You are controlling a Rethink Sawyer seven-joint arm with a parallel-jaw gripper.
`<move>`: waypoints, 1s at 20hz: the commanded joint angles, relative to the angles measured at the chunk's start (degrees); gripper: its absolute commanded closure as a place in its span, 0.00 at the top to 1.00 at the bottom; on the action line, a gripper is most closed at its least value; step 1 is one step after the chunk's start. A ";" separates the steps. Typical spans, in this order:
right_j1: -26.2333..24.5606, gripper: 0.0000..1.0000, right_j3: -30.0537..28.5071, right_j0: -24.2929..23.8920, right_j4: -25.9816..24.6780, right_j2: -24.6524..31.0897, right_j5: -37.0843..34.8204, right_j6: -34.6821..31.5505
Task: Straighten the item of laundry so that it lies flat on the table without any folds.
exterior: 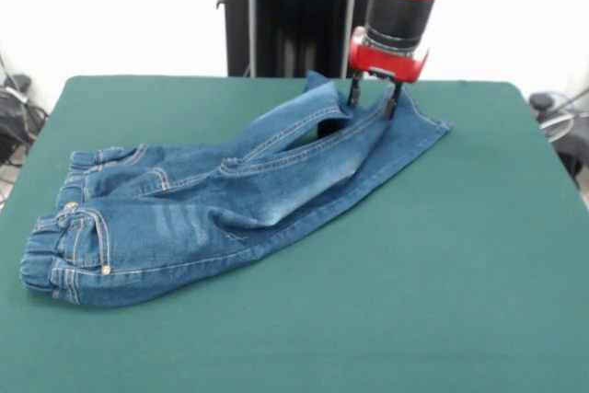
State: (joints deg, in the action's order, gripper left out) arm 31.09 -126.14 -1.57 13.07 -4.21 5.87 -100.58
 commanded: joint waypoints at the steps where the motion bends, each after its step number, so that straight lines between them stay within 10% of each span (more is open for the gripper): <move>1: -2.89 1.00 6.40 -1.88 1.69 4.20 2.32 -12.03; 20: -8.31 1.00 11.97 0.29 4.93 4.45 5.00 -14.17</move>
State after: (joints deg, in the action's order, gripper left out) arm 25.56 -122.56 -2.43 13.13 -4.15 6.41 -100.58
